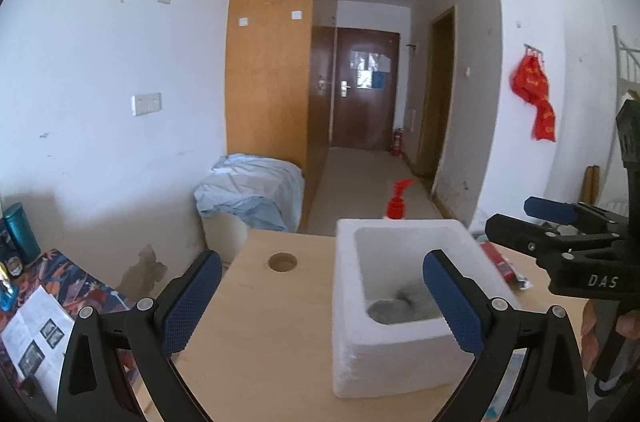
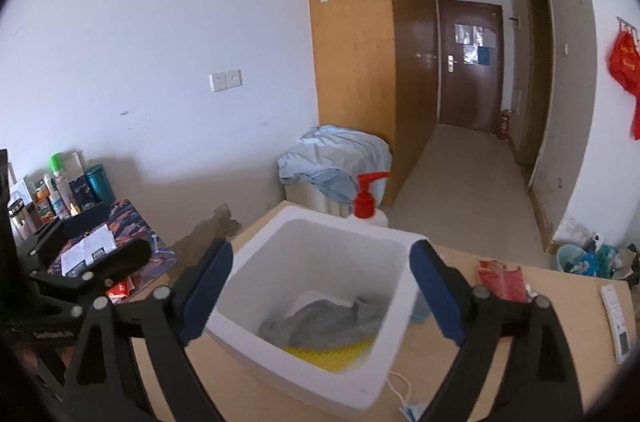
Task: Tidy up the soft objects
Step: 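Withdraw both grippers from the box back toward the table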
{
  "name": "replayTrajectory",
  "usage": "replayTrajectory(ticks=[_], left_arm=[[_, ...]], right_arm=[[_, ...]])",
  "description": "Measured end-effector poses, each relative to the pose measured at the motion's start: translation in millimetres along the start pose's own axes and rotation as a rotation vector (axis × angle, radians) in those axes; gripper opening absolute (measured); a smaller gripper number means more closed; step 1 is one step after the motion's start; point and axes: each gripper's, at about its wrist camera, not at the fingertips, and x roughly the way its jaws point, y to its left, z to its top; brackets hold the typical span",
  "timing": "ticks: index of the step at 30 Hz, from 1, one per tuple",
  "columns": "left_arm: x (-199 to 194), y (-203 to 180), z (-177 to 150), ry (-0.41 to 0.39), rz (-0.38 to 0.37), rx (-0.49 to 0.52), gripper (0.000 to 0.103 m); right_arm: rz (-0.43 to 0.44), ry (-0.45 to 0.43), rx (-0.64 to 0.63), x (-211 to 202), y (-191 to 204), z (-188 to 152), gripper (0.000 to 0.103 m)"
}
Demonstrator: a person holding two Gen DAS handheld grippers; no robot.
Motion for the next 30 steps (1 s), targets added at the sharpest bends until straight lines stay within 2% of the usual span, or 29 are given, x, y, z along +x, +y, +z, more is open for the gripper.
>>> replayTrajectory(ticks=[5, 14, 24, 30], left_arm=[[-23.9, -16.9, -1.5, -0.016, -0.084, 0.011, 0.101], [-51.6, -54.2, -13.4, -0.02, -0.185, 0.057, 0.101], [-63.2, -83.8, -28.0, -0.007, -0.256, 0.06, 0.101], [-69.4, -106.5, -43.9, -0.002, -0.303, 0.106, 0.101]], right_arm=[[-0.044, -0.009, 0.003, -24.9, -8.2, -7.3, 0.098], [-0.114, -0.054, 0.054, -82.4, -28.4, -27.9, 0.103], [-0.196, -0.064, 0.105, -119.1, -47.8, -54.9, 0.103], [-0.252, -0.076, 0.118, -149.4, -57.3, -78.3, 0.103]])
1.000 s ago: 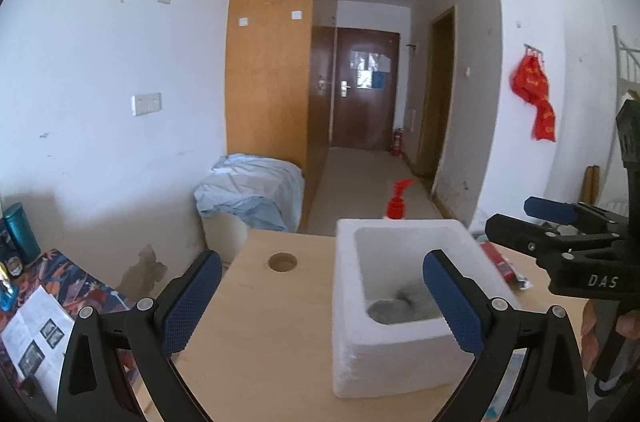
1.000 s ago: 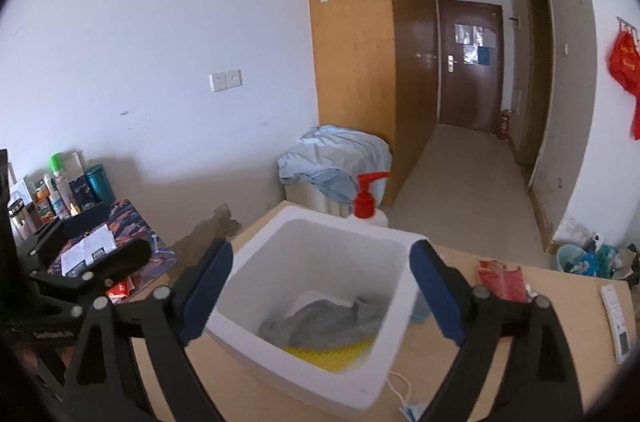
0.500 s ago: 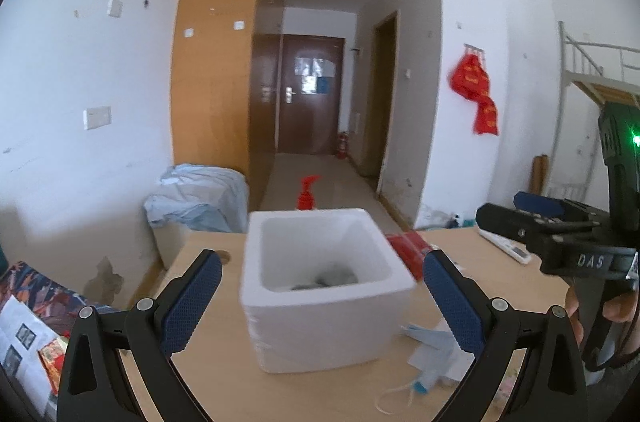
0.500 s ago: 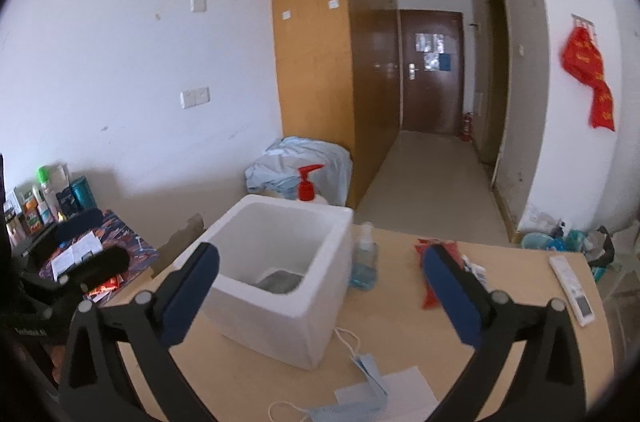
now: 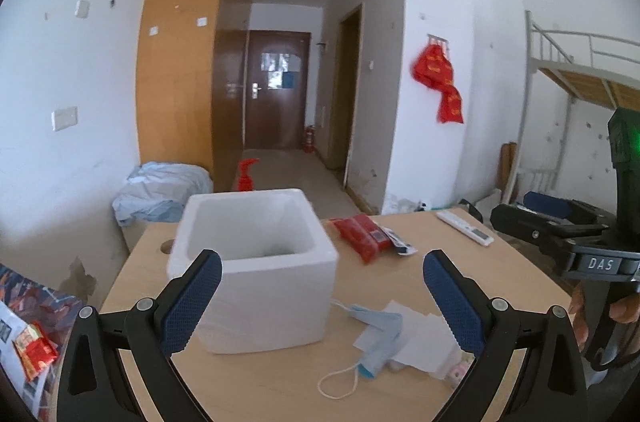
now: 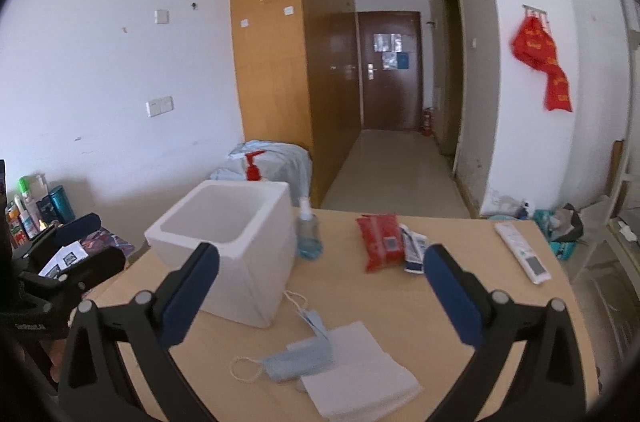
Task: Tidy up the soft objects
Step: 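Withdraw both grippers from the box back toward the table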
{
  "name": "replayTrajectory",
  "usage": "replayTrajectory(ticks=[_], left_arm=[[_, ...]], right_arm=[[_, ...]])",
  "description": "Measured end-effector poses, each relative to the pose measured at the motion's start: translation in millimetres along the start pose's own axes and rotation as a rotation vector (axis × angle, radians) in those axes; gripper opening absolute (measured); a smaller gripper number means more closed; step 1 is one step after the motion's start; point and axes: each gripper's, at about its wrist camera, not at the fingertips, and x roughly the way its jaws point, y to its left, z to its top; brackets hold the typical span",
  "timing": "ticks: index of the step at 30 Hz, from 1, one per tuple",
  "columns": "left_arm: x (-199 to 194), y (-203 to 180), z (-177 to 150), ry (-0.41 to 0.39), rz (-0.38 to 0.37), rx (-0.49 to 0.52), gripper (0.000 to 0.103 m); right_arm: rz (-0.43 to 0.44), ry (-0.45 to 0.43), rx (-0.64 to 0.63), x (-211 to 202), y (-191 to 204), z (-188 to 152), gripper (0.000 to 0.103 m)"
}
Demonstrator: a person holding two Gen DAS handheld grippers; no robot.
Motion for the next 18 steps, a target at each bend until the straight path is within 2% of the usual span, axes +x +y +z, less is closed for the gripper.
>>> replayTrajectory(ticks=[8, 18], left_arm=[[8.6, -19.6, -16.6, 0.028, -0.023, -0.003, 0.101], [16.2, -33.7, -44.4, -0.011, -0.016, -0.005, 0.101]], right_arm=[[-0.044, -0.003, 0.025, -19.3, -12.7, -27.1, 0.103], [-0.107, -0.039, 0.033, -36.8, -20.4, -57.3, 0.103]])
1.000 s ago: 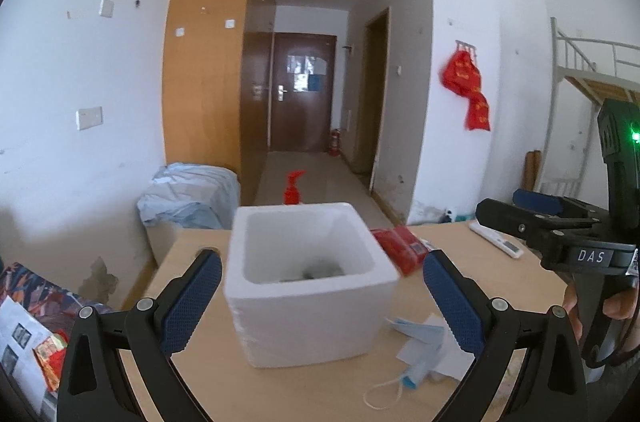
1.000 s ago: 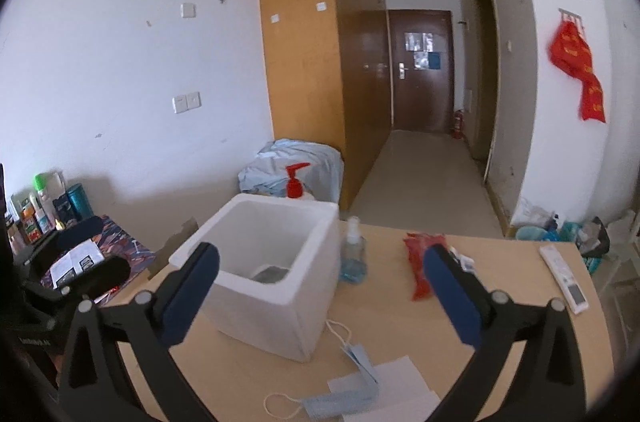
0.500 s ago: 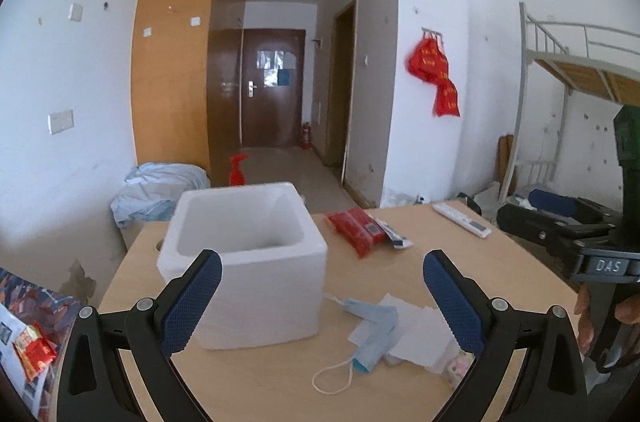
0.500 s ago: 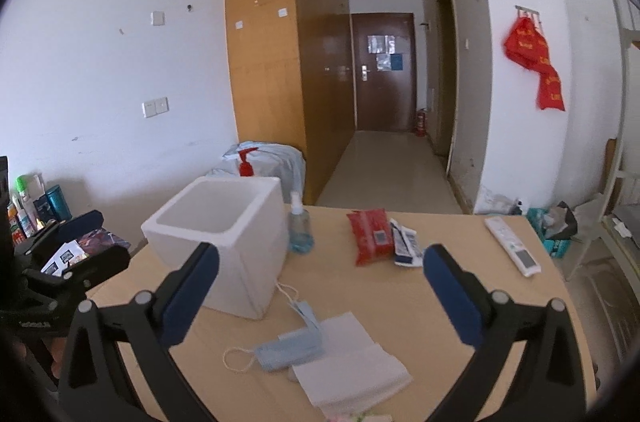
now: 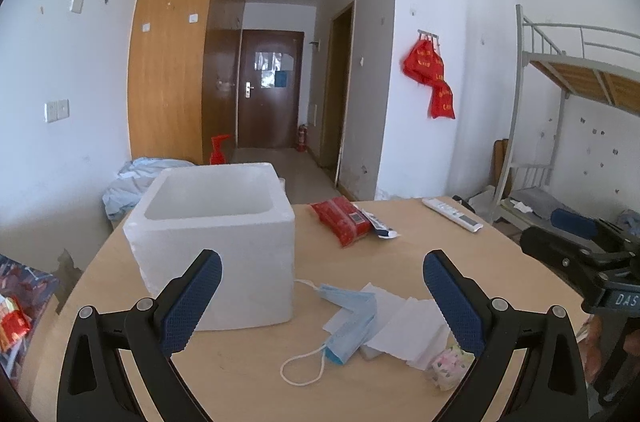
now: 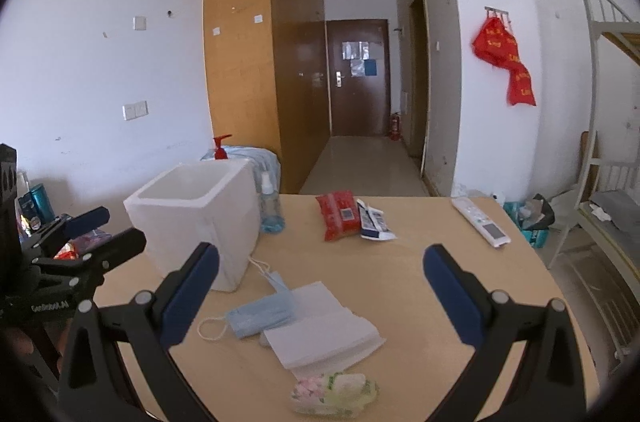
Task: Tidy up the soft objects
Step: 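Withdraw both grippers from the box back toward the table, then move the left gripper to the blue mask while the right gripper approaches the floral tissue pack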
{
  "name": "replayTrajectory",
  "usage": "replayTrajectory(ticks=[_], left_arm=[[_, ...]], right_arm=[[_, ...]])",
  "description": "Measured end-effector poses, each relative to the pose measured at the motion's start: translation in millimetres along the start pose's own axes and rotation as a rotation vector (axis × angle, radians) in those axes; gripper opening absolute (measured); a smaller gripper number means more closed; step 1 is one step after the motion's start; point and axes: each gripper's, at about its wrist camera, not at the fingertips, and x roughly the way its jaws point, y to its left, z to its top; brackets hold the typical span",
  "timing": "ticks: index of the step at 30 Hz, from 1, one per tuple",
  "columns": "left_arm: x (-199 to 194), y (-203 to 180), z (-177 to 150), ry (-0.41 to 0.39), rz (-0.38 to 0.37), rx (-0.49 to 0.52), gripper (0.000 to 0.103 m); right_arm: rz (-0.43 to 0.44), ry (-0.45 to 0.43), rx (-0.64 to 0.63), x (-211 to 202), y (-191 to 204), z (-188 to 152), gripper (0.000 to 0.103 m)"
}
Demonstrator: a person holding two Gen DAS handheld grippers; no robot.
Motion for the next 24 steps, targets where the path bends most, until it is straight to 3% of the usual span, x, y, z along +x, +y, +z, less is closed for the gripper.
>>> replayTrajectory(ticks=[14, 24], left_arm=[[-12.0, -6.9, -41.6, -0.064, 0.026, 0.024, 0.101], [-0.1, -13.7, -49.5, 0.002, -0.039, 0.022, 0.101]], right_arm=[[-0.031, 0.005, 0.059, -12.6, -18.9, -48.6, 0.103], [-0.046, 0.056, 0.065, -6.8, -23.4, -63.7, 0.103]])
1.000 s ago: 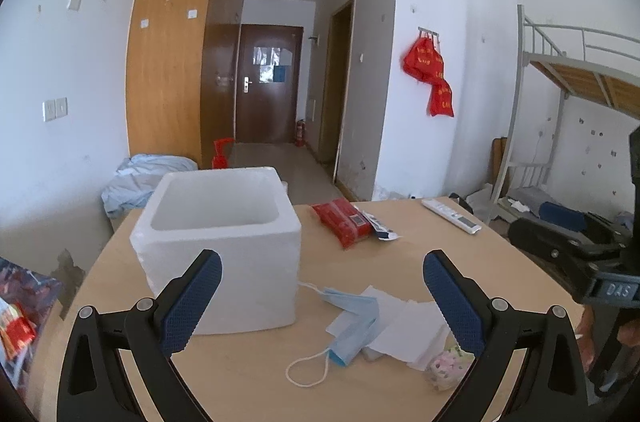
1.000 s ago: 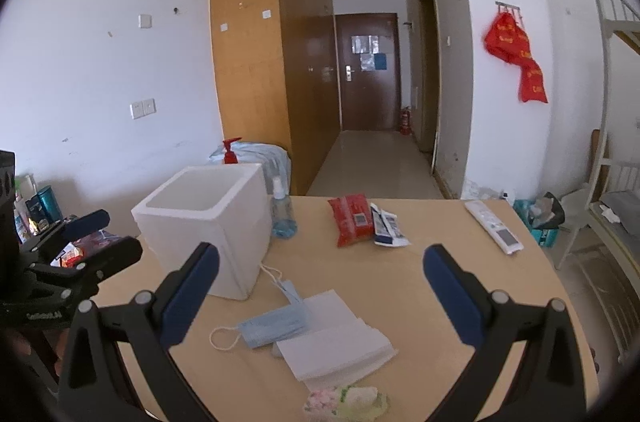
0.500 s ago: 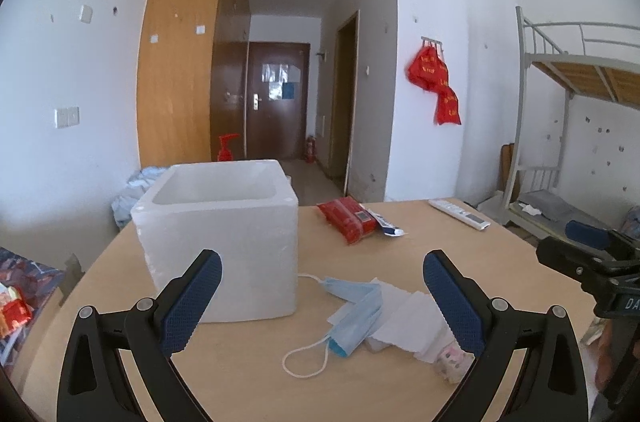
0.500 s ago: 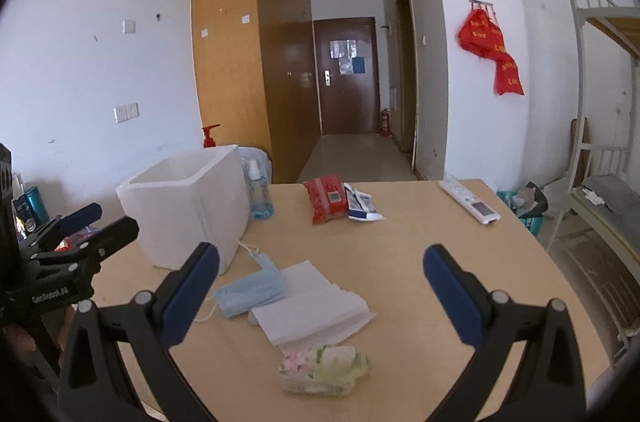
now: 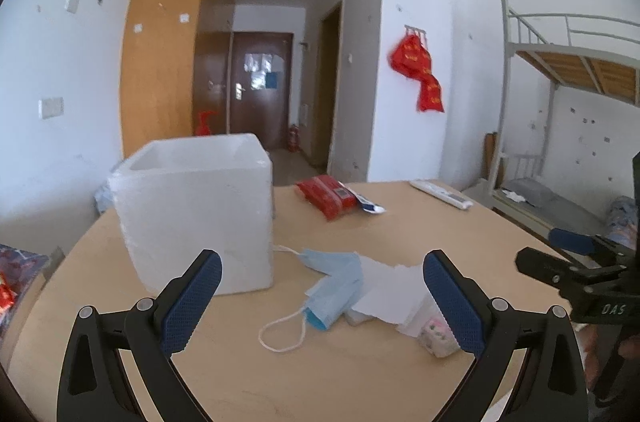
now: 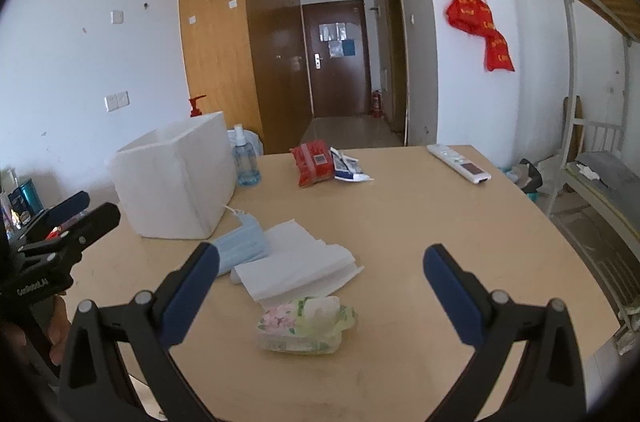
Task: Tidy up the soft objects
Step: 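Move the left gripper to the blue mask while the right gripper approaches the floral tissue pack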
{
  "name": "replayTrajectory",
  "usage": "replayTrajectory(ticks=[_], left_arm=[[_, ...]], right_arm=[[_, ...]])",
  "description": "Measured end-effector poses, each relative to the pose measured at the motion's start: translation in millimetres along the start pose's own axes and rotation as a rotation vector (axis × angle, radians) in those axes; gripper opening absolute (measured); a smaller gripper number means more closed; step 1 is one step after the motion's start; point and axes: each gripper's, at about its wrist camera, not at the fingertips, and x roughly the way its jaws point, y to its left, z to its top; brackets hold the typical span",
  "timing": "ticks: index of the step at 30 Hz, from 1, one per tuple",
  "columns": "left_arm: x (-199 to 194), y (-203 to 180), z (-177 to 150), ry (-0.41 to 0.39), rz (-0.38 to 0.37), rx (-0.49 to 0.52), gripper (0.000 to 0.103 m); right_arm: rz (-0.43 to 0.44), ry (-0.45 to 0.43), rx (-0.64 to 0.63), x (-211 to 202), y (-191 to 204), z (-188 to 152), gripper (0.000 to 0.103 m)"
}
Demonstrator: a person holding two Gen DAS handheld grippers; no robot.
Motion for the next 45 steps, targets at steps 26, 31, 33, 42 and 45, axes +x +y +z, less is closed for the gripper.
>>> replayTrajectory(ticks=[26, 31, 33, 42, 45], left_arm=[[100.8, 3.9, -15.4, 0.258, -0.114, -0.034, 0.101], [122.3, 6.3, -21.2, 0.317, -0.106, -0.044, 0.101], [130.2, 7.9, -23.7, 0.35, -0.121, -0.065, 0.101], [151.8, 9.8, -31.7, 0.473, -0.132, -0.102, 0.085], [153.1, 10.2, -32.5, 0.477, -0.128, -0.108, 0.078]], right_arm=[[0.077, 0.232, 0.041, 54.1, -23.5, -32.6, 0.103], [0.088, 0.263, 0.039, 65.1, -27.1, -37.5, 0.103], [0.099, 0.274, 0.045, 70.2, -28.3, -38.9, 0.103], [0.133, 0.326, 0.019, 84.6, -26.2, -45.2, 0.103], [0.143, 0.333, 0.016, 86.0, -26.9, -46.1, 0.103]])
